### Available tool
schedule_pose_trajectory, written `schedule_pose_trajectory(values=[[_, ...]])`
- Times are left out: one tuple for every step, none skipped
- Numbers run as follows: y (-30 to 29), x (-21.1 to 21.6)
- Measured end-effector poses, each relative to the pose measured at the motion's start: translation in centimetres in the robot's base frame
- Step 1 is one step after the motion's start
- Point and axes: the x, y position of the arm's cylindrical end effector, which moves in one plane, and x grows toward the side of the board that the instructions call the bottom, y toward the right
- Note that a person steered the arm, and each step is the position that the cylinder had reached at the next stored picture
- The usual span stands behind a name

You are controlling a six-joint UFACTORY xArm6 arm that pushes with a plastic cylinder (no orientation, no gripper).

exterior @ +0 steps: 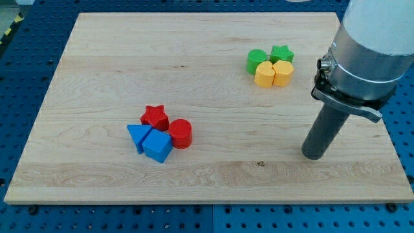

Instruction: Separate the green blocks and yellow blocks

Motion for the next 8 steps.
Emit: schedule_pose_trajectory(values=[[0.0,0.1],[0.4,-0.7],[1.9,-7.2],[2.9,-13.6],[3.1,-15.3],[2.8,-16.6],[2.1,-19.9],[-0.8,-19.9]])
